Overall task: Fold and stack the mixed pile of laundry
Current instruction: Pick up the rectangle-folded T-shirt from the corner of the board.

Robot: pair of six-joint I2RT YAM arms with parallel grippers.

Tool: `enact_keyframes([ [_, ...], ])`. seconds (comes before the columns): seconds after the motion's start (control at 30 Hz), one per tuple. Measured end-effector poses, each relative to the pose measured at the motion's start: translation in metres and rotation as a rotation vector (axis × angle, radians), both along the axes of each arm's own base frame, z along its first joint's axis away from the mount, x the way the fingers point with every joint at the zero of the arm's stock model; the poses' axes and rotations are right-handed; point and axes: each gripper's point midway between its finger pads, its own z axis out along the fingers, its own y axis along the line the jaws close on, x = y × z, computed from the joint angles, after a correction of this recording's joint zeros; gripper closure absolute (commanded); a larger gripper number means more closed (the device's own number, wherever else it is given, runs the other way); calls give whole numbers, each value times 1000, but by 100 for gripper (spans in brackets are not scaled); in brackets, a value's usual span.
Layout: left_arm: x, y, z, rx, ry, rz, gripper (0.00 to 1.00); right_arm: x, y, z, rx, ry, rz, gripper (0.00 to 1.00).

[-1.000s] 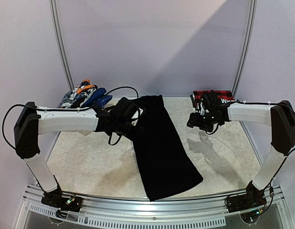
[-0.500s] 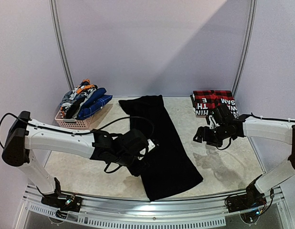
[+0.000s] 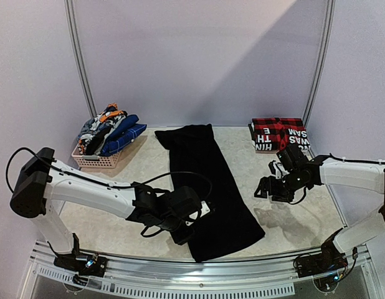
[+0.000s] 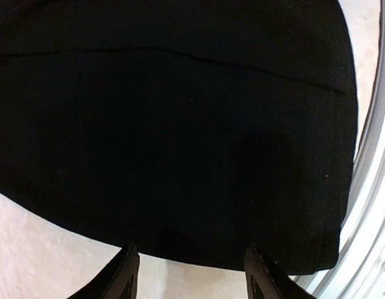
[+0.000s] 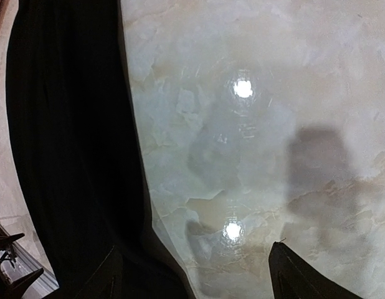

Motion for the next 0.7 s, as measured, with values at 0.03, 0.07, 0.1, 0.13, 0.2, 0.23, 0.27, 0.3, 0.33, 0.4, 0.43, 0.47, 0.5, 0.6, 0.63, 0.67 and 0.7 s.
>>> enact_keyframes([
  [0.03, -1, 0, -2, 2, 7, -7, 42, -2, 0, -2, 0, 8, 4, 18],
  [0.07, -3, -1, -3, 4, 15, -15, 42, -4, 0, -3, 0, 16, 8, 18],
  [0.1, -5, -1, -4, 6, 23, -23, 43, -6, -1, -5, -1, 22, 10, 18],
  [0.13, -7, -1, -6, 7, 32, -31, 44, -7, -1, -6, -3, 27, 11, 18],
  [0.2, -11, -3, -7, 4, 53, -52, 45, -10, -2, -8, -7, 36, 12, 18],
  [0.23, -13, -3, -7, 2, 61, -60, 45, -11, -3, -8, -9, 38, 14, 18],
  [0.27, -17, -4, -7, -2, 75, -73, 45, -11, -3, -9, -10, 39, 15, 18],
  [0.3, -21, -6, -8, -4, 87, -88, 45, -11, -3, -9, -11, 40, 15, 18],
  [0.33, -25, -7, -8, -6, 97, -102, 45, -12, -4, -10, -12, 43, 16, 18],
  [0.4, -37, -10, -8, -9, 116, -142, 45, -13, -4, -11, -15, 46, 18, 18],
  [0.43, -44, -12, -8, -10, 124, -162, 46, -14, -4, -11, -16, 47, 19, 18],
  [0.47, -50, -13, -8, -11, 133, -181, 46, -14, -5, -12, -17, 50, 19, 18],
  [0.5, -56, -14, -8, -13, 140, -197, 47, -15, -5, -13, -19, 52, 20, 18],
  [0.6, -68, -16, -9, -10, 156, -227, 48, -18, -7, -16, -22, 59, 22, 18],
  [0.63, -71, -16, -9, -9, 158, -233, 48, -20, -7, -16, -23, 61, 21, 18],
  [0.67, -74, -16, -9, -7, 160, -239, 48, -21, -8, -17, -23, 62, 22, 18],
  [0.7, -76, -16, -9, -6, 161, -243, 48, -22, -8, -16, -22, 60, 23, 18],
])
